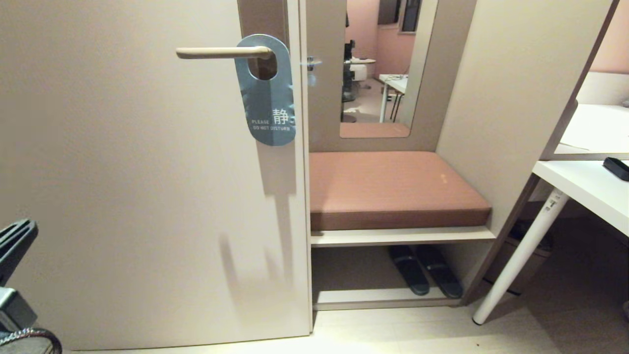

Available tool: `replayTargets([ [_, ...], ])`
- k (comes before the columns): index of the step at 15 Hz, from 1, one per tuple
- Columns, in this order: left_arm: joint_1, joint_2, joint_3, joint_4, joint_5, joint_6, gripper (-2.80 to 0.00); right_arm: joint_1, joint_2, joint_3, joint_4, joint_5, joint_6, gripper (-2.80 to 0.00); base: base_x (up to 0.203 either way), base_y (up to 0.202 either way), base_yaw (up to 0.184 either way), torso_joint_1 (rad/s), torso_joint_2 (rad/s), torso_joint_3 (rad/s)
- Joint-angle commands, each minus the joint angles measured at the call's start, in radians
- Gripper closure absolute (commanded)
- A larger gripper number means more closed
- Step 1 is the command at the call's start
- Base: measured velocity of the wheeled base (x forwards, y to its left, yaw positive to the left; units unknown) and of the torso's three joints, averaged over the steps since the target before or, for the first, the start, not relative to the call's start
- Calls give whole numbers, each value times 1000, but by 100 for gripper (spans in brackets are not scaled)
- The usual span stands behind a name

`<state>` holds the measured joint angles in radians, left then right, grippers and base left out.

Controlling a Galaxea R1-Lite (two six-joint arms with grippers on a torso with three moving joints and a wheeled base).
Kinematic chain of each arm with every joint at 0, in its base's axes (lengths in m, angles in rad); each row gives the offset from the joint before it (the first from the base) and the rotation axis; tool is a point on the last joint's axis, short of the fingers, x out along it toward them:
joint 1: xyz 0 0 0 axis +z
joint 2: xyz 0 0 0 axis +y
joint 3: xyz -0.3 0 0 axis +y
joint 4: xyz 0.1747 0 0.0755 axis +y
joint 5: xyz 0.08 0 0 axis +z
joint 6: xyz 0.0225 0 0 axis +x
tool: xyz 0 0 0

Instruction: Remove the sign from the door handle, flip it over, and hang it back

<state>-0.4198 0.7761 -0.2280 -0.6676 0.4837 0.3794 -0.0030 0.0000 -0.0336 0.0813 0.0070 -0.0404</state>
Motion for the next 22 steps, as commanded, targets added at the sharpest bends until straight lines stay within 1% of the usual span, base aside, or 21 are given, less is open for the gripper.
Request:
replayTargets([
  [1, 67, -108, 72, -4, -26, 5, 0, 0, 0, 0, 0, 1, -1, 0, 0, 0, 0, 0, 0, 0],
  [2, 120, -150, 114, -3, -74, 6, 0, 0, 0, 0, 0, 1, -1, 0, 0, 0, 0, 0, 0, 0],
  [4, 222, -235, 205, -1, -193, 5, 0, 0, 0, 0, 0, 1, -1, 0, 0, 0, 0, 0, 0, 0],
  [5, 260, -274, 222, 17, -249, 1, 0, 0, 0, 0, 0, 1, -1, 0, 0, 0, 0, 0, 0, 0],
  [7, 308, -342, 227, 104, -320, -25, 0, 0, 0, 0, 0, 1, -1, 0, 0, 0, 0, 0, 0, 0],
  [10, 360, -448, 228, 286, -395, -75, 0, 0, 0, 0, 0, 1, -1, 0, 0, 0, 0, 0, 0, 0],
  [12, 386, -503, 228, 371, -421, -85, 0, 0, 0, 0, 0, 1, -1, 0, 0, 0, 0, 0, 0, 0],
  [15, 417, -576, 228, 469, -425, -111, 0, 0, 0, 0, 0, 1, -1, 0, 0, 0, 0, 0, 0, 0],
  [18, 422, -648, 228, 540, -442, -141, 0, 1, 0, 0, 0, 1, -1, 0, 0, 0, 0, 0, 0, 0],
  [21, 423, -716, 228, 607, -463, -150, 0, 0, 0, 0, 0, 1, -1, 0, 0, 0, 0, 0, 0, 0],
  [22, 423, -731, 228, 615, -480, -150, 0, 0, 0, 0, 0, 1, -1, 0, 0, 0, 0, 0, 0, 0],
])
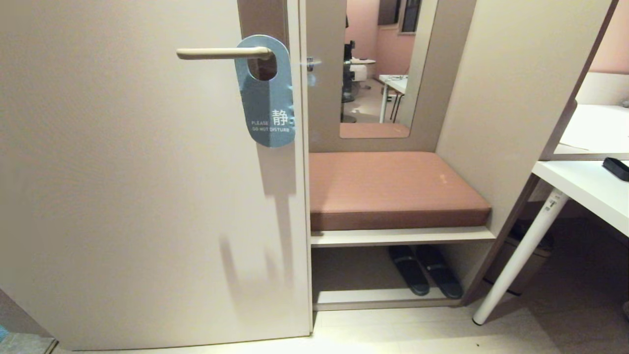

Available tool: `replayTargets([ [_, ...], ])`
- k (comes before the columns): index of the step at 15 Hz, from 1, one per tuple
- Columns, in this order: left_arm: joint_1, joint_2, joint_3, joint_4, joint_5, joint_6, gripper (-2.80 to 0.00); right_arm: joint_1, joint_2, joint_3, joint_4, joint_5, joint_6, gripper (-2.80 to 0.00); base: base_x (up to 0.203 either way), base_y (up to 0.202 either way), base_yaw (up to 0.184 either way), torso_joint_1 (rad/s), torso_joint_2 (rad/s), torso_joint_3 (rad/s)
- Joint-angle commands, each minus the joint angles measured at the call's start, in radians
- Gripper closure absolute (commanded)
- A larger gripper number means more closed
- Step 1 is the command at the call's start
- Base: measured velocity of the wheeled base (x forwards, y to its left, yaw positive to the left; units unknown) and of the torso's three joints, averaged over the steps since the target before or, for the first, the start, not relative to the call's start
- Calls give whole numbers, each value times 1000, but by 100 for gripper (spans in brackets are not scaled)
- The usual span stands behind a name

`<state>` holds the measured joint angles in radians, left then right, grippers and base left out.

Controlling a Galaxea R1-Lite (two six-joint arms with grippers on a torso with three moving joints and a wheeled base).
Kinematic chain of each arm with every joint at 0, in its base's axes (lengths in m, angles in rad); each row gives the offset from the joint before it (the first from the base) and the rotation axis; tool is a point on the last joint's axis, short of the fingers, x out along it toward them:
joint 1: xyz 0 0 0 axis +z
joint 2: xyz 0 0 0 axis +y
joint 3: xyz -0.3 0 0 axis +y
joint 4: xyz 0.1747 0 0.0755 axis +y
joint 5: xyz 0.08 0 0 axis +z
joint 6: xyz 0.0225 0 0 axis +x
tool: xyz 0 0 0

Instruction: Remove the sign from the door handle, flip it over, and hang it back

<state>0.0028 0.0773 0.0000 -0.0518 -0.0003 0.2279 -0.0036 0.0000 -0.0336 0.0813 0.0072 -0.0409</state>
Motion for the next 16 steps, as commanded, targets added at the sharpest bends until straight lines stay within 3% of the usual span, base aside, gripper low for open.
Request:
replayTargets([
  [1, 0, -48, 0, 6, -25, 2, 0, 1, 0, 0, 0, 0, -1, 0, 0, 0, 0, 0, 0, 0],
  [6, -1, -77, 0, 11, -40, -3, 0, 1, 0, 0, 0, 0, -1, 0, 0, 0, 0, 0, 0, 0],
  [14, -1, -76, 0, 49, -11, -138, 0, 1, 0, 0, 2, 1, -1, 0, 0, 0, 0, 0, 0, 0],
  [16, -1, -76, 0, 49, -7, -141, 0, 1, 0, 0, 0, 0, -1, 0, 0, 0, 0, 0, 0, 0],
])
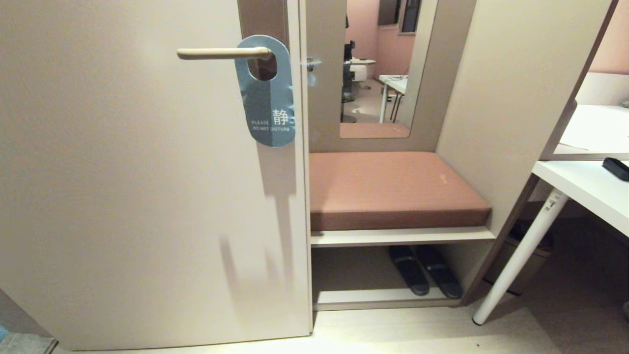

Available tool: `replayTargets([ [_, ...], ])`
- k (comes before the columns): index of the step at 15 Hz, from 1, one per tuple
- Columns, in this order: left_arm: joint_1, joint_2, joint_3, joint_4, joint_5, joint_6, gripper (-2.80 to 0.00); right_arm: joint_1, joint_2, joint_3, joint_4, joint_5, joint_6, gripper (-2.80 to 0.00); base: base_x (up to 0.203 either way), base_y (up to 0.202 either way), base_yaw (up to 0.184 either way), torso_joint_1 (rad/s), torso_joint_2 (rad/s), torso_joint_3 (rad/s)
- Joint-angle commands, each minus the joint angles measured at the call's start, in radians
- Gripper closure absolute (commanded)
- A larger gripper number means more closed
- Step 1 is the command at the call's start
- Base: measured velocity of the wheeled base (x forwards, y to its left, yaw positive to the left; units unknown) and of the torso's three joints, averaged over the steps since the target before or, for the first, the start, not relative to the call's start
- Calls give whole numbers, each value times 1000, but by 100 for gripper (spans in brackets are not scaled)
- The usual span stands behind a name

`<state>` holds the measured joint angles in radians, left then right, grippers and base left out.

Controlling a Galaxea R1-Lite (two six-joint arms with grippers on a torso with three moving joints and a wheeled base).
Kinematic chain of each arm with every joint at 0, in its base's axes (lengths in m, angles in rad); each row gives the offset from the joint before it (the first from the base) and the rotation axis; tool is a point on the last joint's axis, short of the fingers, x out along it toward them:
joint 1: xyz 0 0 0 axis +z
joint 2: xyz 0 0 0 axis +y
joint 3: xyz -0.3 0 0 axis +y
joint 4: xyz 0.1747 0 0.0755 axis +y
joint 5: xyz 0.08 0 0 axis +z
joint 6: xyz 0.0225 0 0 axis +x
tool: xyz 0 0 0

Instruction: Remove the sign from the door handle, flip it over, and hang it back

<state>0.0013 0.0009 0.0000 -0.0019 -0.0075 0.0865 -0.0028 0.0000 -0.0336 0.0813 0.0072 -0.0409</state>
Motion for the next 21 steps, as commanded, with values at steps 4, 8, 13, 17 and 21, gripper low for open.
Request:
replayTargets([
  [4, 0, -1, 0, 2, -3, 41, 0, 0, 0, 0, 0, 0, -1, 0, 0, 0, 0, 0, 0, 0],
  [8, 0, 1, 0, 2, -3, 30, 0, 0, 0, 0, 0, 0, -1, 0, 0, 0, 0, 0, 0, 0],
  [13, 0, 1, 0, 0, -3, 25, 0, 0, 0, 0, 0, 0, -1, 0, 0, 0, 0, 0, 0, 0],
  [17, 0, -1, 0, 3, -2, 0, 0, 0, 0, 0, 0, 0, -1, 0, 0, 0, 0, 0, 0, 0],
  [21, 0, 1, 0, 2, -2, -7, 0, 0, 0, 0, 0, 0, -1, 0, 0, 0, 0, 0, 0, 0],
])
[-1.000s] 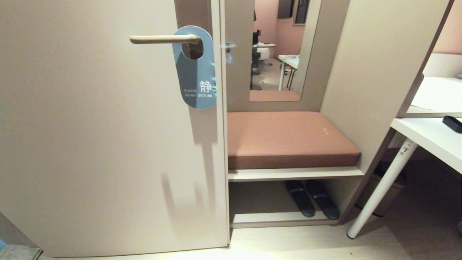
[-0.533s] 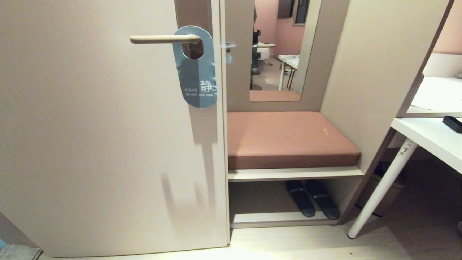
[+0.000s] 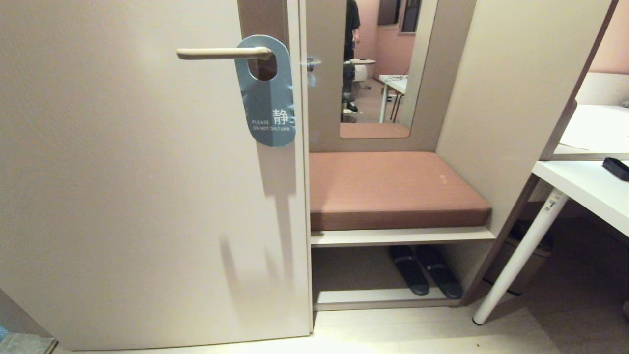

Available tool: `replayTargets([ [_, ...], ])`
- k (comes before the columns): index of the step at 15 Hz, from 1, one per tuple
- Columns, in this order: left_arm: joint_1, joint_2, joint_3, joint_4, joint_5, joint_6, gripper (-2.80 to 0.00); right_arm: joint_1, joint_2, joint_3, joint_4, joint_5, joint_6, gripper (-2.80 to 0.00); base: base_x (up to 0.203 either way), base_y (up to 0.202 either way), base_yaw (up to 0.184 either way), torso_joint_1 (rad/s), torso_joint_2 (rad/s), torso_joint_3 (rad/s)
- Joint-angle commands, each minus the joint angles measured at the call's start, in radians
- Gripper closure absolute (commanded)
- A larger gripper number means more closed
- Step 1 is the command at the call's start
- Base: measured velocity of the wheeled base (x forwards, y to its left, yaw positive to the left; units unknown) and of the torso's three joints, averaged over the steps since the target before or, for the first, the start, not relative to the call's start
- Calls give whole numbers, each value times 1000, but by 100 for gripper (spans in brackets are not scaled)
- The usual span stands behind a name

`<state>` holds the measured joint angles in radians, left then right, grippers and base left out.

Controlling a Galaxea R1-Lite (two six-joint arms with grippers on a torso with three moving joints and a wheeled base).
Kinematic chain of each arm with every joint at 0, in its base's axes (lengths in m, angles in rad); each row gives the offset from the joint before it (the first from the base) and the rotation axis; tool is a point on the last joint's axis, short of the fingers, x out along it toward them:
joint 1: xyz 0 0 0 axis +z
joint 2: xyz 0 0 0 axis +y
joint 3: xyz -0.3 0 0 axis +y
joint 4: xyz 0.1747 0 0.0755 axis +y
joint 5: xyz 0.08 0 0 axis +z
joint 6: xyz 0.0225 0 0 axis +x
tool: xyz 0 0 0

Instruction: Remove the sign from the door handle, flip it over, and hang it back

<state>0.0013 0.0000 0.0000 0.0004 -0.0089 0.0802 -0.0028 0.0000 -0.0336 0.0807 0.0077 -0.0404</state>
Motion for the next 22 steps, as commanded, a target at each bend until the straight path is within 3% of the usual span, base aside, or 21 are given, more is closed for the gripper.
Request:
replayTargets([
  [1, 0, 0, 0, 0, 0, 0, 0, 0, 0, 0, 1, 0, -1, 0, 0, 0, 0, 0, 0, 0],
  [22, 0, 2, 0, 0, 1, -2, 0, 0, 0, 0, 1, -3, 4, 0, 0, 0, 0, 0, 0, 0],
])
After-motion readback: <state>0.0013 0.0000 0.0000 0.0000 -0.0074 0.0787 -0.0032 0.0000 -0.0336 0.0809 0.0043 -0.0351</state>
